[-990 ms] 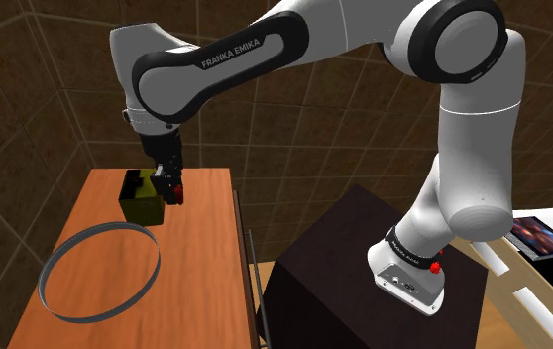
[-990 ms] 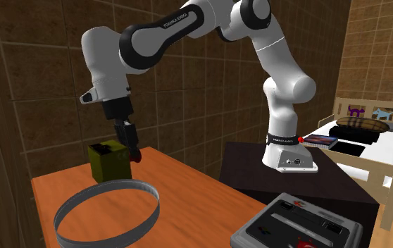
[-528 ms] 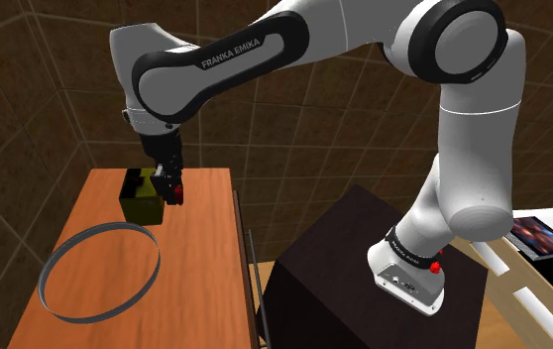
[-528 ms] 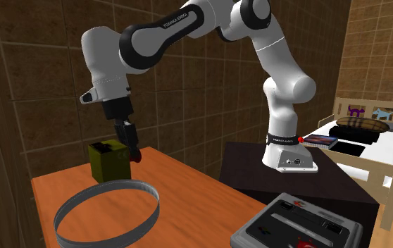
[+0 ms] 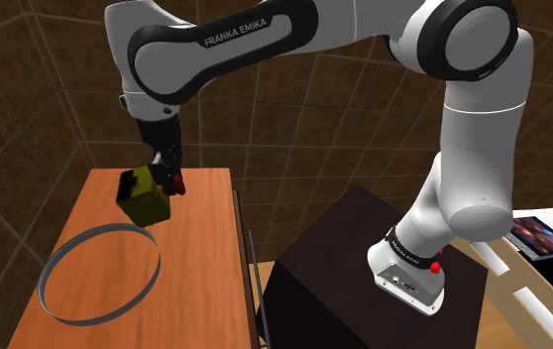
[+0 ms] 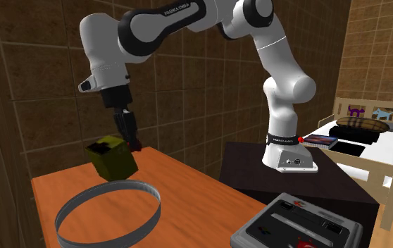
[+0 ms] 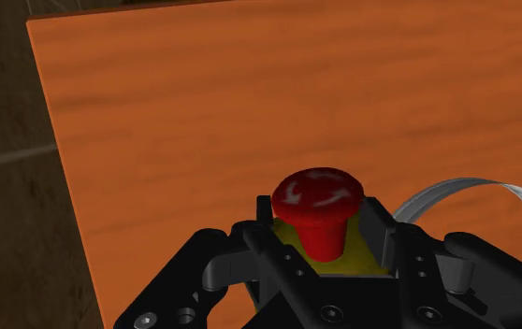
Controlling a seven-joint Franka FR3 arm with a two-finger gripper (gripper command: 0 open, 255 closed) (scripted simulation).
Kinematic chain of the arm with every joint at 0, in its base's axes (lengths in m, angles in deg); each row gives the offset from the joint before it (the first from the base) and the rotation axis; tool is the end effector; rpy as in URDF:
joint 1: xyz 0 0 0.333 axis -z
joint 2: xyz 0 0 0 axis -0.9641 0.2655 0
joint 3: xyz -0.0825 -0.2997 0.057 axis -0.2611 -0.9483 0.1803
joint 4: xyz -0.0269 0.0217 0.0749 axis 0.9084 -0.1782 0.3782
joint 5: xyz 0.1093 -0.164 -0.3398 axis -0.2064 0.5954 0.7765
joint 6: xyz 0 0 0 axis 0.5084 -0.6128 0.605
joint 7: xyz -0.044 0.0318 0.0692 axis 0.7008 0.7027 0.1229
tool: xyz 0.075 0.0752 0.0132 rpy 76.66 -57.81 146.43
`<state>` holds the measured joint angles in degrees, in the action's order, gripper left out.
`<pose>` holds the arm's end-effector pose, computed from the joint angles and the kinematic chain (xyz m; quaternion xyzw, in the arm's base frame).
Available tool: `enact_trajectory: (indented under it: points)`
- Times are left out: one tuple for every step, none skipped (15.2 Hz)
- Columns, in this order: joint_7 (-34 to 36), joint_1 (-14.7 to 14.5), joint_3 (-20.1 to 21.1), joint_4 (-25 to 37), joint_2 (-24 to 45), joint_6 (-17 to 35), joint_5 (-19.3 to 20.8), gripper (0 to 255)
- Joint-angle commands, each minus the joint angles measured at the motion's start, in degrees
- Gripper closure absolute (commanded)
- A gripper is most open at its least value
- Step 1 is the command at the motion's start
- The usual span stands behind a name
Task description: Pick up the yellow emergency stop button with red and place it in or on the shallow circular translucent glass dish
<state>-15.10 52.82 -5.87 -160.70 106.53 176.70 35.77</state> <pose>0.5270 0.3931 0.3504 -0.9143 -0.3885 0.1026 0.0509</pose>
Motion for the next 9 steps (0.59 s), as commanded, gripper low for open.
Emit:
enact_trajectory:
  points:
    - [0.12,-0.01,0.11,0.75,-0.53,-1.26,-0.13,255]
    - [0.15,0.0,0.14,1.14,-0.79,-1.91,-0.19,255]
    - [0.19,0.02,0.18,1.55,-1.05,-2.56,-0.25,255]
    - [0.23,0.04,0.21,1.97,-1.29,-3.22,-0.3,255]
    - [0.26,0.05,0.25,2.4,-1.53,-3.88,-0.35,255]
    - [0.3,0.06,0.28,2.86,-1.75,-4.54,-0.4,255]
    - [0.35,0.07,0.31,3.32,-1.96,-5.21,-0.45,255]
    - [0.39,0.08,0.34,3.81,-2.16,-5.89,-0.5,255]
    - [0.44,0.09,0.37,4.31,-2.35,-6.57,-0.54,255]
